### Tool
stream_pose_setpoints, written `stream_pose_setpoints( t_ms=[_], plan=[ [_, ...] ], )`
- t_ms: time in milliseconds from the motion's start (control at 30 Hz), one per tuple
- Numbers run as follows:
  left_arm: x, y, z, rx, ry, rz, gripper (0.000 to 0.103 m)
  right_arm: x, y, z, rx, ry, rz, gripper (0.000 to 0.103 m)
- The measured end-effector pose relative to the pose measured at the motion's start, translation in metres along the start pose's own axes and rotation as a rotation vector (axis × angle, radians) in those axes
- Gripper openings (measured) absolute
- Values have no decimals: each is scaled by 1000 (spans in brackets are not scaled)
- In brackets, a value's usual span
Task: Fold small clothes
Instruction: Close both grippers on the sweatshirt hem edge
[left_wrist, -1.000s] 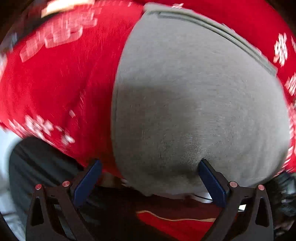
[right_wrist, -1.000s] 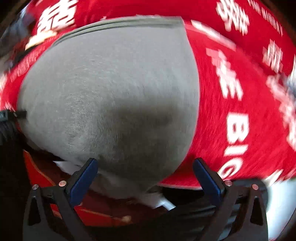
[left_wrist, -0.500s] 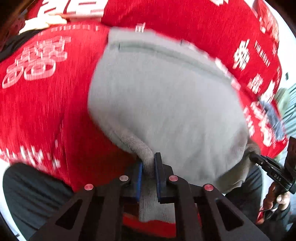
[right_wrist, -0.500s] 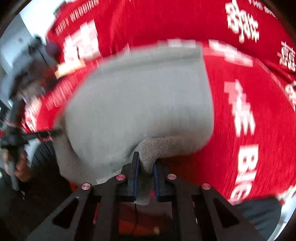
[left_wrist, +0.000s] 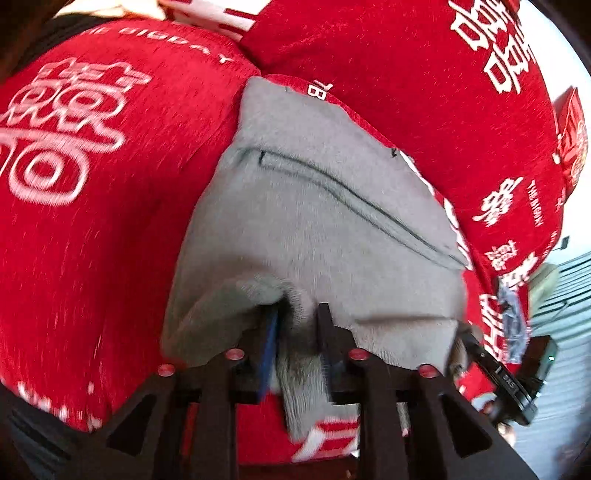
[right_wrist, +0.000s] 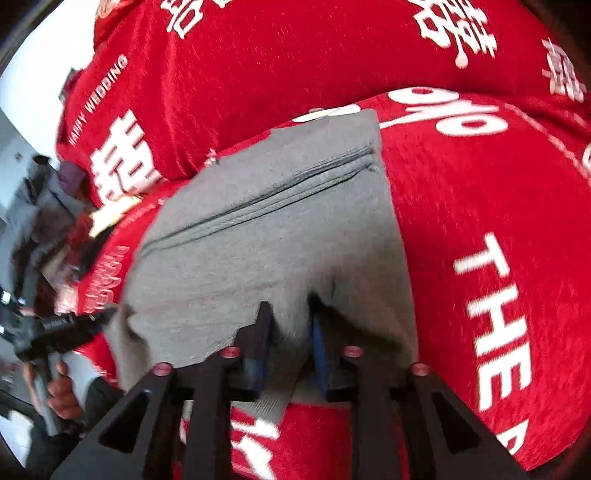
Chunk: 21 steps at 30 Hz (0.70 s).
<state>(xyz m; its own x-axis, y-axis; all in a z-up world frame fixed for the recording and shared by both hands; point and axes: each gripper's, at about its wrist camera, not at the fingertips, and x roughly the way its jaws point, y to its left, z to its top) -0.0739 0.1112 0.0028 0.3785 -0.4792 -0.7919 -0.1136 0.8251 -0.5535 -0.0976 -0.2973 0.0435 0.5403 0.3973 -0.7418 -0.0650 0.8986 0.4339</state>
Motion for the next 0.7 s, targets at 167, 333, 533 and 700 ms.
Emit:
stream_pose_setpoints(
  t_ms=[167, 333, 533, 700],
  plan=[
    [-19, 1, -29, -12, -54, 7, 100, -16, 4, -15, -19, -27, 11, 55],
    [1, -13, -49, 44, 20, -6, 94, -9, 9, -19, -25, 8, 55, 55],
    [30, -37, -48, 112, 86, 30, 61, 6, 12, -10, -11, 39, 70, 54],
    [21, -30, -50, 117, 102, 21, 12, 11, 23, -11, -56, 58, 108, 13]
  ],
)
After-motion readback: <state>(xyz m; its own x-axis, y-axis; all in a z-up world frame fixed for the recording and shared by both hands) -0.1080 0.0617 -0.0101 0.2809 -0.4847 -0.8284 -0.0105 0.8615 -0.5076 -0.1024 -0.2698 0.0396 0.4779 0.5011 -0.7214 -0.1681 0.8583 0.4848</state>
